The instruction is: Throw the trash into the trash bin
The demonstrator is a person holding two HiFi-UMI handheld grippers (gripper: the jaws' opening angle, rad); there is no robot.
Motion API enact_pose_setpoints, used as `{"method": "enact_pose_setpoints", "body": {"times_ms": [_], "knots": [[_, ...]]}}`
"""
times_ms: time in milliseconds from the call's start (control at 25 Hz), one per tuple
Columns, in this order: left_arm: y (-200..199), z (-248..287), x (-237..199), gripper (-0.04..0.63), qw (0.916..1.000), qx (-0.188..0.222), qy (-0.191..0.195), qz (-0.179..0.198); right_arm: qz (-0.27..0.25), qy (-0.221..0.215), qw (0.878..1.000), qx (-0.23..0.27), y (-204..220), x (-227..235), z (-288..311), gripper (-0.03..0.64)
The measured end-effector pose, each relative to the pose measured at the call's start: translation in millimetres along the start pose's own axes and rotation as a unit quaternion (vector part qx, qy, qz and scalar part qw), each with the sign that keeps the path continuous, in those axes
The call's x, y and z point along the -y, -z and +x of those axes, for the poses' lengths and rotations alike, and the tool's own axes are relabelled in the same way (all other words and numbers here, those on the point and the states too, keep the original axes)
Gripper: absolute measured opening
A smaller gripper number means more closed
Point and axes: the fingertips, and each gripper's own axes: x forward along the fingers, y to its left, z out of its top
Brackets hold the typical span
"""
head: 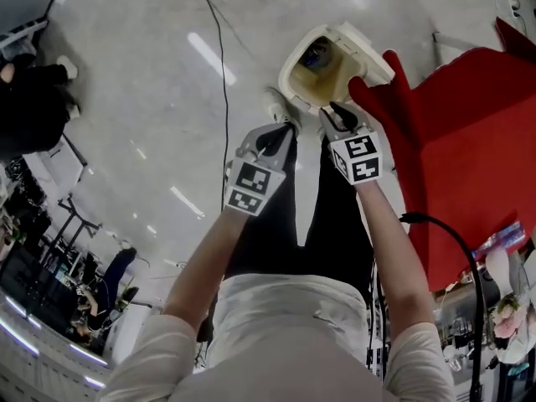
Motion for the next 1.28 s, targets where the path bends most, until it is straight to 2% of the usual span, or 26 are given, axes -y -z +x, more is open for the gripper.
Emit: {"method": "enact_pose_setpoints", "body": {"times_ms": [120, 240, 360, 560, 800, 1040, 1280], "knots": [[-16, -23, 8, 0.005, 1.0, 0.004, 0.001, -0.008, -0.004, 0.005, 1.0, 0.005, -20, -11, -27, 0.071], [-42, -43, -4, 0.005, 0.9998, 0.01, 0.004, -0.016, -0.013, 0.009, 1.0, 0.01, -58, -18, -36, 0.043], [-57, -55, -14, 0.005, 1.0, 0.001, -0.002, 0.009, -0.016, 0.005, 1.0, 0.014, -83, -26, -38, 0.029], [-96, -102, 13, 0.005, 0.9993, 0.014, 0.01, 0.035, -0.032, 0.006, 0.999, 0.021, -114, -54, -91, 0.014], [-123, -119, 39, 0.005, 0.9966, 0.028, 0.018, 0.075, -0.048, -0.006, 0.998, 0.035, -127, -66, -133, 0.003], [-135, -160, 68, 0.005, 0.9964, 0.043, 0.051, 0.052, -0.071, -0.013, 0.996, 0.045, -129, -103, -185, 0.002], [-139, -190, 87, 0.005, 0.9946, 0.053, 0.057, 0.069, -0.065, 0.001, 0.996, 0.066, -134, -118, -227, 0.002]]}}
